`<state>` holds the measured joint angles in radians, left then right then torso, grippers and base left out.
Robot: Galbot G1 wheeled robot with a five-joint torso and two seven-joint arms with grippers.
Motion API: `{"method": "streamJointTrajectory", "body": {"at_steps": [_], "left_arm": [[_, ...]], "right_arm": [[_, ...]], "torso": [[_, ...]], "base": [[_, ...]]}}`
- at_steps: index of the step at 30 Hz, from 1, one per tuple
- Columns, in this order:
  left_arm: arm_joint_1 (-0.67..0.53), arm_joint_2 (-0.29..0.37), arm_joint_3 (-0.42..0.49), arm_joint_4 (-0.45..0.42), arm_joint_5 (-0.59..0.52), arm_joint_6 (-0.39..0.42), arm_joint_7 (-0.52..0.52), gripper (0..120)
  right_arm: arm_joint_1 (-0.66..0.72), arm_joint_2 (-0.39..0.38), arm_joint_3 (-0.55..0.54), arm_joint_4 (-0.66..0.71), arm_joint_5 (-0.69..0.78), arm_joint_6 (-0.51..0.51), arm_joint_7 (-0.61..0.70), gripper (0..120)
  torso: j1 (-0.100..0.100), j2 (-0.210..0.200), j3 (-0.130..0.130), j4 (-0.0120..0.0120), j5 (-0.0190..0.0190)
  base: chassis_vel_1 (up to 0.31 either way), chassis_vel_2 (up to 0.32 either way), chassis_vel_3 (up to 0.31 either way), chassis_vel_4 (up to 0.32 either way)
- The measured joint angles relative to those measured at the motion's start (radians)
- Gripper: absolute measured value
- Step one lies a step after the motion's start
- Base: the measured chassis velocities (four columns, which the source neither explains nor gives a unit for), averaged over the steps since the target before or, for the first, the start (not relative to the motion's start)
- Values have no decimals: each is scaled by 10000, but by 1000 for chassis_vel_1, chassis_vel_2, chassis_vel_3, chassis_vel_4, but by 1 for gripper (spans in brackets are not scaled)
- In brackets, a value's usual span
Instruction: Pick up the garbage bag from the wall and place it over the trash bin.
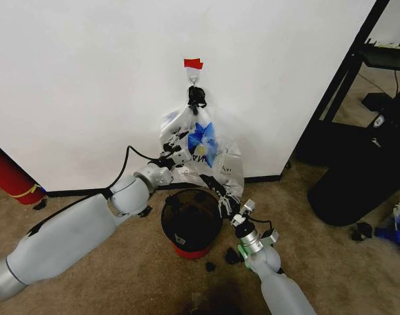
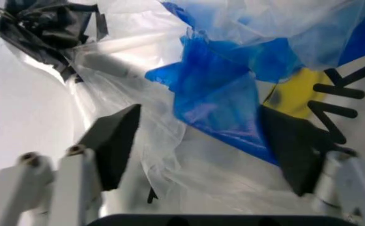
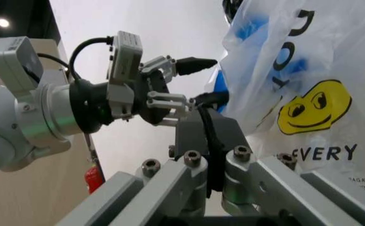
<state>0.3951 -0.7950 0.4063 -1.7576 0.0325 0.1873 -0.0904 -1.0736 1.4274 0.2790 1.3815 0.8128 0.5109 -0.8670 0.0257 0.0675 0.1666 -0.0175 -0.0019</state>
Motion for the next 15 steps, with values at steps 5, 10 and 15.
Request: {"method": "streamJointTrajectory", "body": {"at_steps": [5,10,15], "left_arm": [[-156,-77,116,201,15,23,-9,97],[-264,-98,171,295,16,38,-31,95],[-272,-122,225,331,-28,21,-182,77]], "right_arm": [[-24,-12,5,14,-3,14,0,0],[-37,-37,6,29,-4,25,0,0],[-33,-39,-12,26,-4,43,0,0]], "torso": [[0,0,0,0,0],[0,0,0,0,0],[0,0,0,0,0]], "base": [[0,0,0,0],[0,0,0,0],[0,0,0,0]]}}
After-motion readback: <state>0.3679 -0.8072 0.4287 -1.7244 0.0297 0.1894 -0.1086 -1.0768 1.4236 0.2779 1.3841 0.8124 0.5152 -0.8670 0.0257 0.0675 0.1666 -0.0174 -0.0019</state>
